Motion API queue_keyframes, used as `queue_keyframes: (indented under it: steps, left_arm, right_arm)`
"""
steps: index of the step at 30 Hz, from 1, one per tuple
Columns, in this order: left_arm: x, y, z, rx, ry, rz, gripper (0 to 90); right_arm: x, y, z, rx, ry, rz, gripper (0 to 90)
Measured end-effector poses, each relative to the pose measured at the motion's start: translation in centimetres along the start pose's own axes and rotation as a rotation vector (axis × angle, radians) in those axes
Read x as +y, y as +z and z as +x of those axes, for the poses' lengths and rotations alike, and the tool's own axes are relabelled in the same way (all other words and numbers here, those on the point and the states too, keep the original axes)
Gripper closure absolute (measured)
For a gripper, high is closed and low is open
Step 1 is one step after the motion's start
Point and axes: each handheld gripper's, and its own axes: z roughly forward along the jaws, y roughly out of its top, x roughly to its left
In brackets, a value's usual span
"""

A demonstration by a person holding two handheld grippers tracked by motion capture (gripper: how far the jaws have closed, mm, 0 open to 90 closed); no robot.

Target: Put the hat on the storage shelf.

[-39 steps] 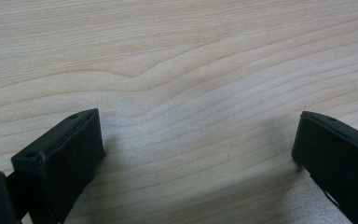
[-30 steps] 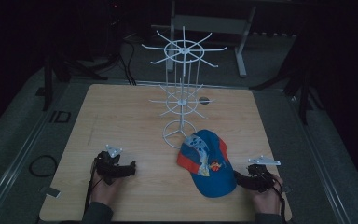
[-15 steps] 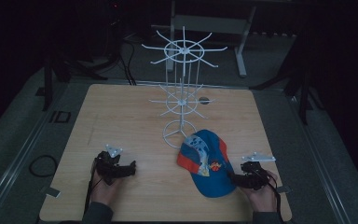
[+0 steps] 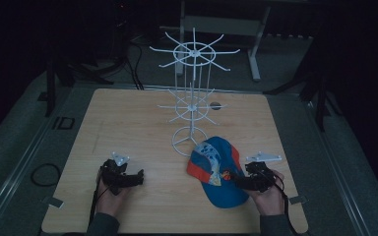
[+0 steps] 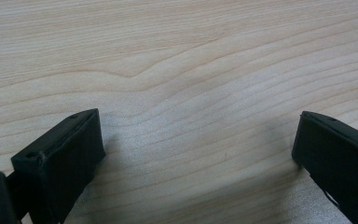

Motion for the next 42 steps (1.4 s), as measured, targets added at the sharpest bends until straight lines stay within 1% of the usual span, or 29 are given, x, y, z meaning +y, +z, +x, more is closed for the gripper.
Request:
queue_keyframes:
  steps: [1,8,9,14,20,27,31,32,37,38,39,40,41,42]
  left_arm:
    - [0.0,0.0,0.0,0.000,0.000,0.000,2.4]
    - [0.0,0.0,0.0,-0.001,0.000,0.000,2.4]
    - [0.0,0.0,0.0,-0.001,0.000,0.000,2.4]
    - [0.0,0.0,0.0,-0.003,0.002,0.000,2.4]
    - [0.0,0.0,0.0,-0.004,0.003,0.001,2.4]
    - [0.0,0.0,0.0,-0.005,0.004,0.001,2.4]
    - [0.0,0.0,0.0,-0.005,0.003,-0.001,2.4]
    - [0.0,0.0,0.0,-0.006,0.003,-0.001,2.4]
    - [0.0,0.0,0.0,-0.006,0.006,0.002,2.4]
    - [0.0,0.0,0.0,-0.006,0.005,0.002,2.4]
    - [0.0,0.0,0.0,-0.006,0.005,0.002,2.4]
    - [0.0,0.0,0.0,-0.007,0.005,0.001,2.4]
    - [0.0,0.0,0.0,-0.007,0.005,0.001,2.4]
    - [0.0,0.0,0.0,-0.007,0.005,0.001,2.4]
  right_arm:
    - [0.0,0.0,0.0,0.000,0.000,0.000,31.0]
    - [1.7,0.5,0.5,0.009,-0.016,0.000,29.2]
    - [1.7,0.5,0.5,0.009,-0.016,0.000,29.2]
    - [2.7,1.4,0.5,0.015,-0.020,0.023,27.0]
    - [3.7,2.2,0.6,0.027,-0.019,0.050,27.0]
    - [4.7,3.1,0.5,0.022,-0.022,0.062,26.3]
    - [5.3,3.7,0.5,0.023,-0.023,0.077,26.3]
    - [5.7,4.1,0.5,0.025,-0.023,0.089,26.3]
    - [6.1,4.9,0.5,0.021,-0.024,0.102,26.3]
    - [6.3,5.3,0.5,0.020,-0.023,0.109,26.3]
    - [6.3,5.3,0.5,0.020,-0.023,0.109,26.3]
    - [6.5,5.8,0.4,0.018,-0.022,0.120,26.3]
    - [6.5,5.8,0.4,0.018,-0.022,0.120,26.3]
    - [6.7,6.2,0.4,0.017,-0.024,0.130,26.3]
